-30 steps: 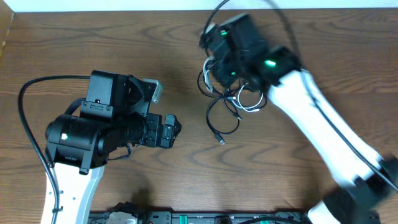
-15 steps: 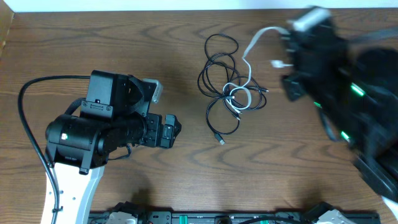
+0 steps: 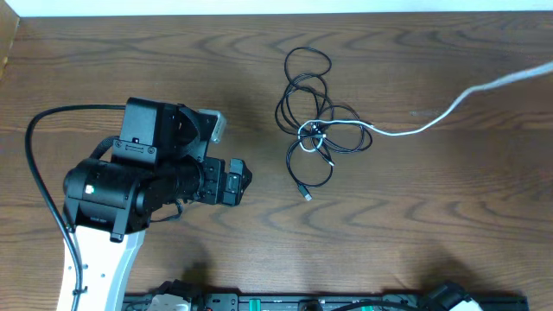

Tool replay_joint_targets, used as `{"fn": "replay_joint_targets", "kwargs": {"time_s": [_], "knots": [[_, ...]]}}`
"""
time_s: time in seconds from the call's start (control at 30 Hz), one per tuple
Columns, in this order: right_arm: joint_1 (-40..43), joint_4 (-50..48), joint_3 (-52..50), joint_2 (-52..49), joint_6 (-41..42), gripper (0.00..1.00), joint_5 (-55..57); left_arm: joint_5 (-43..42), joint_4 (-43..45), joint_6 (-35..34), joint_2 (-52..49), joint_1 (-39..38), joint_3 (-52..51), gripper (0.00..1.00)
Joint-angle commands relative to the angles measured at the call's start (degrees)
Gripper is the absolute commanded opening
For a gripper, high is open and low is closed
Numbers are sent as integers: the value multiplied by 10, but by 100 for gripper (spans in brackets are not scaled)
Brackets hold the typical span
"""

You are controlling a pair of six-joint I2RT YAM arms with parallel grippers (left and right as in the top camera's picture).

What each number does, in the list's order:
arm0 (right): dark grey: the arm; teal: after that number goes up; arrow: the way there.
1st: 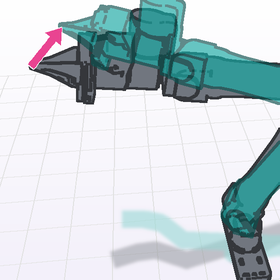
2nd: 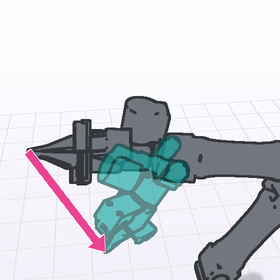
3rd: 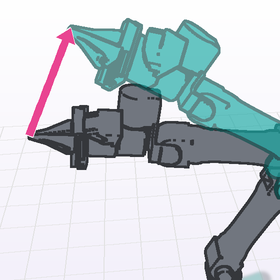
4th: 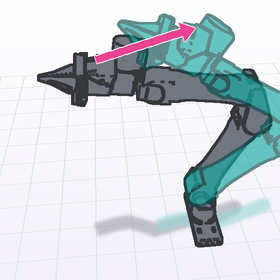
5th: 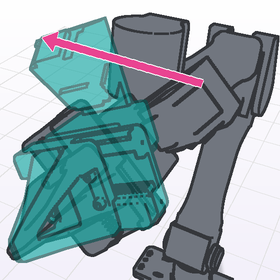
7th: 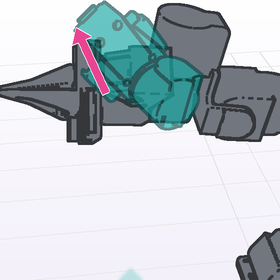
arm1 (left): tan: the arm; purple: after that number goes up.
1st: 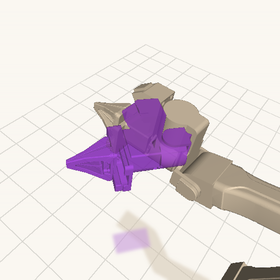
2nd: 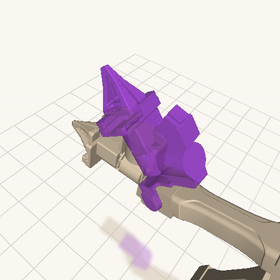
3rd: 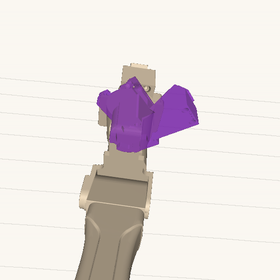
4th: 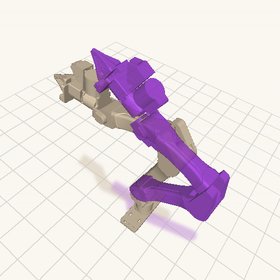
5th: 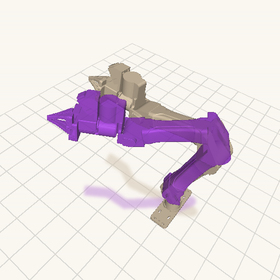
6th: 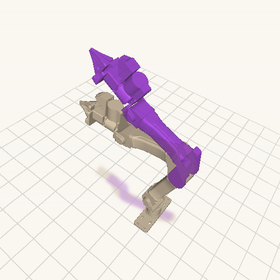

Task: Untangle cables
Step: 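Pull the white cable out of the pile toward the right with the right gripper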

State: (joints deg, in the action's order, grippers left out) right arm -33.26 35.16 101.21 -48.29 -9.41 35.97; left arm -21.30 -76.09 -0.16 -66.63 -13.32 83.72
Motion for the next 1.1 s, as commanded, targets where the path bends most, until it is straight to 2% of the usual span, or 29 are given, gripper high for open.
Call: {"fn": "replay_joint_targets", "kwargs": {"time_s": [0.0,0.17,0.27,0.37,0.5,0.67,0.87,1.07], "knots": [[-1,-21,4,26,8,1,93,-5,-2,3,0,2,9,98],[-1,-78,4,46,7,1,265,-5,-2,3,0,2,9,98],[-1,-183,4,48,-8,1,421,-5,-2,3,0,2,9,98],[-1,-289,4,48,-55,1,488,-5,-2,3,0,2,9,98],[-1,-309,4,48,-96,1,486,-5,-2,3,0,2,9,98],[-1,-245,3,47,-95,1,455,-5,-2,3,0,2,9,98],[-2,-165,3,28,-113,1,329,-5,-2,3,0,2,9,98],[-2,-162,3,-35,-210,1,180,-5,-9,3,0,2,9,98]]}}
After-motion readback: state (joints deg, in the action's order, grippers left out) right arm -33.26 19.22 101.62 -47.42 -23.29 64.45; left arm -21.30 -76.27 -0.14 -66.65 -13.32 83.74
